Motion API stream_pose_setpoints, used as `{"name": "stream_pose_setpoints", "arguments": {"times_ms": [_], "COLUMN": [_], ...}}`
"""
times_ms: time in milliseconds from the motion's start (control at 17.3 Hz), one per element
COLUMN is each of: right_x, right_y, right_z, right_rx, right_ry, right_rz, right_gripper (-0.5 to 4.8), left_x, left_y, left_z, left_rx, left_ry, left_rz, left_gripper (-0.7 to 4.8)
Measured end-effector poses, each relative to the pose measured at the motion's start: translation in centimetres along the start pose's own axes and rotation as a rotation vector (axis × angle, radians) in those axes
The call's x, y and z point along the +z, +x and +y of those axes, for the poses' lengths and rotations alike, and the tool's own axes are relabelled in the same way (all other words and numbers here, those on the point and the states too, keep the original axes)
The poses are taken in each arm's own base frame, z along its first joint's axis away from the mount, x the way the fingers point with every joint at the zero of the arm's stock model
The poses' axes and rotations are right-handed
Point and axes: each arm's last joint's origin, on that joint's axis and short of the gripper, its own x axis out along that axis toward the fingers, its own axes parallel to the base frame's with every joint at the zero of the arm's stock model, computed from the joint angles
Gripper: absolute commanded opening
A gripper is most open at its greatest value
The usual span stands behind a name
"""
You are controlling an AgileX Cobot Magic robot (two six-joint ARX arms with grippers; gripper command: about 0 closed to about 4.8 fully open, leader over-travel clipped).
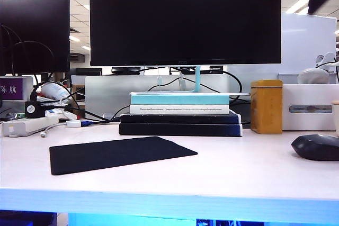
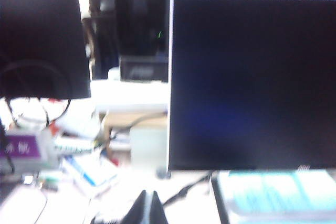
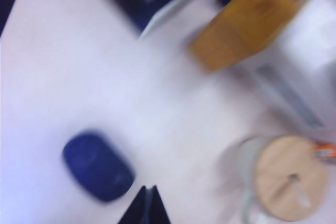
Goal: Place the black mouse on the black mouse pad.
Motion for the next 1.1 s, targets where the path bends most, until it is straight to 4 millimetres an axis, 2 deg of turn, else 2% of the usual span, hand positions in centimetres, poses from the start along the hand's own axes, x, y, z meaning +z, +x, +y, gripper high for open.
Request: {"name": "stream_pose_setpoints", "arguments": {"times_ms": [116, 347, 405, 463, 521, 753, 1100], "right_x": [0.1, -0.3, -0.5, -0.8, -1.0, -2.2, -2.5], "right_y": [2.4, 5.5, 5.9, 6.2, 6.3, 7.9, 8.5], "right_z": [0.0, 0.6, 0.7, 0.7, 0.7, 1.5, 1.7], "right_rx": [0.073, 0.234, 0.239, 0.238, 0.234, 0.272, 0.312], "right_ry": [-0.034, -0.113, -0.131, -0.144, -0.15, -0.13, -0.188], "right_rz": [0.065, 0.205, 0.239, 0.262, 0.276, 0.357, 0.351], "right_gripper": [0.86, 0.87, 1.56, 4.09, 4.79, 4.79, 4.79], "left_x": [0.2, 0.3, 0.3, 0.3, 0.3, 0.3, 0.2], "left_y": [0.0, -0.1, -0.1, -0.1, -0.1, -0.1, -0.1], "left_z": [-0.1, -0.1, -0.1, -0.1, -0.2, -0.2, -0.2], "left_rx": [-0.006, -0.006, -0.006, -0.008, -0.018, -0.023, -0.024], "left_ry": [-0.002, -0.01, -0.01, -0.011, -0.01, -0.01, -0.011], "left_rz": [-0.02, -0.026, -0.027, -0.026, -0.027, -0.026, -0.02], "left_gripper": [-0.04, -0.04, -0.04, -0.04, -0.04, -0.04, -0.04]}}
